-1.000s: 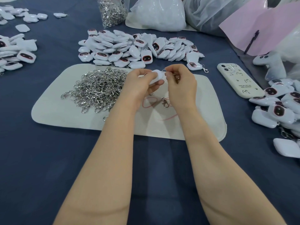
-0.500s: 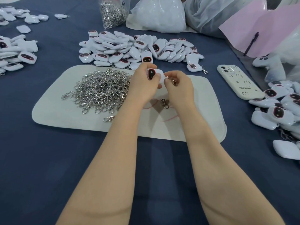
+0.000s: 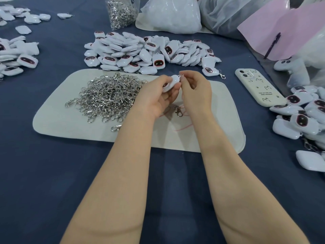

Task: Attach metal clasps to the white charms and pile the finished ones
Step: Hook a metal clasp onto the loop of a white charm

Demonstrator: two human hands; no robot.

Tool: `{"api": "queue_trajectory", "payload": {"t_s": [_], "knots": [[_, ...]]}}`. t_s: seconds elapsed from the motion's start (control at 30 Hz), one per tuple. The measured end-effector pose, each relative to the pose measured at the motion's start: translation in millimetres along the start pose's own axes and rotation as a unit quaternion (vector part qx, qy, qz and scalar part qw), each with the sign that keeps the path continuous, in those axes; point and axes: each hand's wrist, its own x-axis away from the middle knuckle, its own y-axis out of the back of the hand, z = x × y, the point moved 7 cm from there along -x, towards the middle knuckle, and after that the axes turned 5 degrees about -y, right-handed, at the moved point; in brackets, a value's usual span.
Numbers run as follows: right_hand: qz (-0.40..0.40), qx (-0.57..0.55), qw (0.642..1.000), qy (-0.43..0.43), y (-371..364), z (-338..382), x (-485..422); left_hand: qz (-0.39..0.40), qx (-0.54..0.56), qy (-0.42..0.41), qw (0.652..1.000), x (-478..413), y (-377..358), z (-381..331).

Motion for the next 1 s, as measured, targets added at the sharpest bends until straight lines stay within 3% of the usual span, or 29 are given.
{"api": "queue_trajectory", "payload": {"t_s": [0.2, 0.43, 0.7, 1.0], "knots": [[-0.009, -0.024, 1.000, 0.005, 1.2, 1.2, 1.1, 0.005, 0.004, 0.021, 1.000, 0.1, 0.4, 2.4], [-0.004, -0.023, 1.000, 0.018, 0.1, 4.6, 1.4, 0.016, -0.008, -0.020, 1.000, -2.9, 0.1, -3.8], [0.034, -0.009, 0.999, 0.014, -7.5, 5.5, 4.9, -0.011, 0.049, -0.014, 0.999, -3.6, 5.6, -3.9], [-0.007, -0.011, 0.999, 0.035, 0.6, 8.8, 3.4, 0.013, 0.008, 0.005, 1.000, -3.0, 2.3, 0.4]]}}
